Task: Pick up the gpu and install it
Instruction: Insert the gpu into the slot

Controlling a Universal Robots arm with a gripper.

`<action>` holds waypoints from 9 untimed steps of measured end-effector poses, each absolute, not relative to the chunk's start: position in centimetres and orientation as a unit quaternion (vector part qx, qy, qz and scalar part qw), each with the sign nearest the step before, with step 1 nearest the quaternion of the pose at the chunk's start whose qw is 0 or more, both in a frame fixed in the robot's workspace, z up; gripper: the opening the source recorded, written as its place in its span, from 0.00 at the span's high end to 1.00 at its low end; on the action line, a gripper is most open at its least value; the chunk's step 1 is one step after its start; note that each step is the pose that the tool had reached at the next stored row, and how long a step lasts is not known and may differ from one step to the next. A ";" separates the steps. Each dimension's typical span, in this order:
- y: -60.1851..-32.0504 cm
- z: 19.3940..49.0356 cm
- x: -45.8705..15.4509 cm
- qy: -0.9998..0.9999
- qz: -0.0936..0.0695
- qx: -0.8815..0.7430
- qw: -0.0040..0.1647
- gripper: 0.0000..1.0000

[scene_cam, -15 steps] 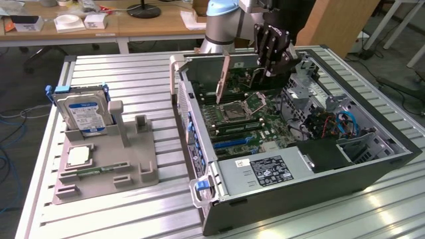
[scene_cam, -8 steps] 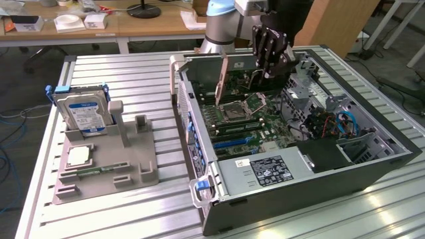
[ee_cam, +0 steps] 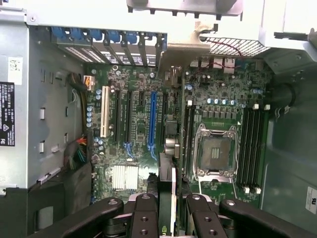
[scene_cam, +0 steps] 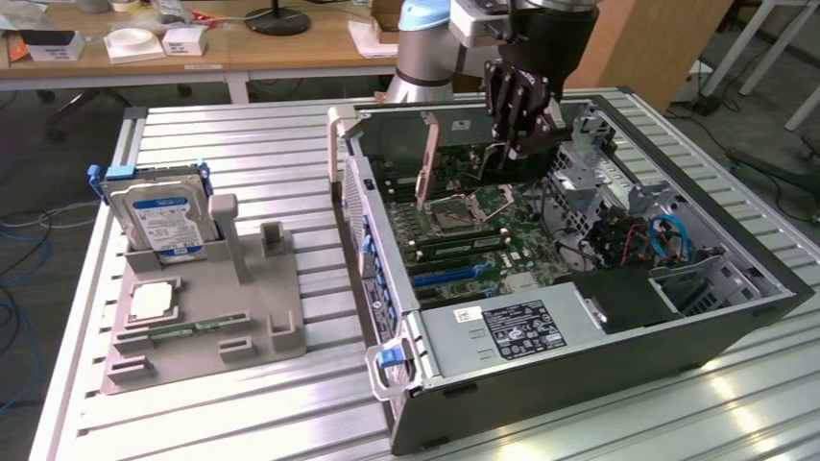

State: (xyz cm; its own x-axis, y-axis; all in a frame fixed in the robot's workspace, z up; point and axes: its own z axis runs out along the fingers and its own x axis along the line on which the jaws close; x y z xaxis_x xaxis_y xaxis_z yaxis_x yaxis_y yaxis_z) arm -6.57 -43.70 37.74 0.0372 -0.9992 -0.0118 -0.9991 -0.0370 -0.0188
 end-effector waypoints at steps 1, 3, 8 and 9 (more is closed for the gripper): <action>-43.7 37.6 -6.6 0.694 -0.003 -0.720 0.011 0.73; -43.7 37.5 -6.6 0.694 -0.003 -0.720 0.012 0.73; -43.7 37.2 -6.6 0.694 -0.004 -0.720 0.013 0.73; -43.7 37.2 -6.6 0.694 -0.004 -0.720 0.013 0.73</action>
